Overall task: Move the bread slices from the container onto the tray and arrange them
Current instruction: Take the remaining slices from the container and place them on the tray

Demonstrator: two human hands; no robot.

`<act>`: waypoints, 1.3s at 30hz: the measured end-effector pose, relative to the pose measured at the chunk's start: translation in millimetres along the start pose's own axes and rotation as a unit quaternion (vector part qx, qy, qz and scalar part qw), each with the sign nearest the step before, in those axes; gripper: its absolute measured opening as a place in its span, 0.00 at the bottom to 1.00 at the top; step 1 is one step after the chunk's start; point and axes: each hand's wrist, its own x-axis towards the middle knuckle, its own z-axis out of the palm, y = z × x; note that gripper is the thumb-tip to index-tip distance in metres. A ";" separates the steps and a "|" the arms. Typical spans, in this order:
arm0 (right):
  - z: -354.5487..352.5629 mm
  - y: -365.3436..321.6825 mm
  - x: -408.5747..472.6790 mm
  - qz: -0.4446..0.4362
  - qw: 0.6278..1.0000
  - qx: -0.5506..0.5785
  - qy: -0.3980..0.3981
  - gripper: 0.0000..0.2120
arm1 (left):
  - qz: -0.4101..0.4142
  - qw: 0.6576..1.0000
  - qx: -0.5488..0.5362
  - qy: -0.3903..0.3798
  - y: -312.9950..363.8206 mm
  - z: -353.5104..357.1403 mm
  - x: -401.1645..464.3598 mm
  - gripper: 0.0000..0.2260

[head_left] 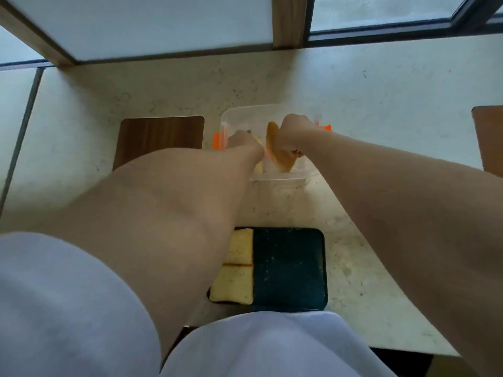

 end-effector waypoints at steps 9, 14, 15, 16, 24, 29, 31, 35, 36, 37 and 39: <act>13.3 62.9 -94.7 0.013 0.714 0.700 -0.015 0.10 | 0.085 0.907 -0.410 0.031 -48.9 -39.8 -45.3 0.05; 102.8 99.4 -160.1 0.012 0.565 0.819 -0.100 0.19 | 0.053 0.773 -0.622 -0.109 -144.7 -19.3 -84.5 0.17; 124.9 105.4 -171.4 0.033 0.549 0.828 -0.111 0.20 | 0.026 0.771 -0.622 -0.132 -164.5 -5.6 -93.0 0.17; 146.7 109.8 -182.3 0.058 0.534 0.835 -0.119 0.20 | -0.006 0.768 -0.623 -0.149 -183.1 8.4 -101.9 0.17; 235.9 124.1 -229.4 0.199 0.537 0.817 -0.074 0.14 | -0.090 0.792 -0.584 -0.156 -272.6 59.5 -151.3 0.16; 237.5 120.7 -225.7 0.194 0.518 0.833 -0.031 0.11 | -0.065 0.823 -0.541 -0.158 -271.6 57.1 -153.4 0.16; 237.9 114.8 -220.3 0.202 0.495 0.845 -0.005 0.10 | -0.062 0.831 -0.526 -0.170 -269.4 57.5 -152.9 0.18; 232.7 104.8 -206.2 0.224 0.452 0.863 0.040 0.13 | -0.058 0.846 -0.499 -0.178 -264.6 58.5 -151.8 0.19; 230.6 103.3 -202.8 0.226 0.453 0.861 0.047 0.13 | -0.054 0.847 -0.498 -0.180 -263.9 58.6 -151.3 0.18; 228.5 102.1 -199.4 0.228 0.456 0.859 0.052 0.11 | -0.052 0.847 -0.498 -0.182 -263.0 58.6 -150.7 0.18; 223.8 100.4 -194.6 0.237 0.456 0.856 0.061 0.09 | -0.050 0.848 -0.493 -0.189 -260.7 58.6 -149.0 0.18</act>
